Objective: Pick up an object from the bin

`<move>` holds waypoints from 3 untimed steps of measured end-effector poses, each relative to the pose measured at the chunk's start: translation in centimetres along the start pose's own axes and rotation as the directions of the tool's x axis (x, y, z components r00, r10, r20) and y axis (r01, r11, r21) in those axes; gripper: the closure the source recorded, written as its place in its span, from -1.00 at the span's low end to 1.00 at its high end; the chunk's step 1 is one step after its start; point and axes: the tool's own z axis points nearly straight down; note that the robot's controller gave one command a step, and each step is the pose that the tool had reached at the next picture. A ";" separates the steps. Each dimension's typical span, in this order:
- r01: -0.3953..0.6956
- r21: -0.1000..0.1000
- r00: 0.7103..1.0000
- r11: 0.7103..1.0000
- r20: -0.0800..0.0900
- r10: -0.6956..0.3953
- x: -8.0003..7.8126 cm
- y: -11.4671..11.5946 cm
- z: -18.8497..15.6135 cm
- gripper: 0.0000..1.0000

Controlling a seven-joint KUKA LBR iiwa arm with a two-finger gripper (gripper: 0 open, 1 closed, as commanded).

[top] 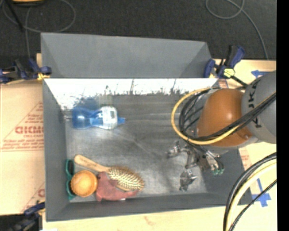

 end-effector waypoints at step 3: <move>0.037 -0.002 0.999 0.999 -0.002 -0.037 -4.3 8.9 1.4 1.00</move>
Offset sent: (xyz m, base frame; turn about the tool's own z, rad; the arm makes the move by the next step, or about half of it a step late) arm 0.0544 0.0635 0.0038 -0.0073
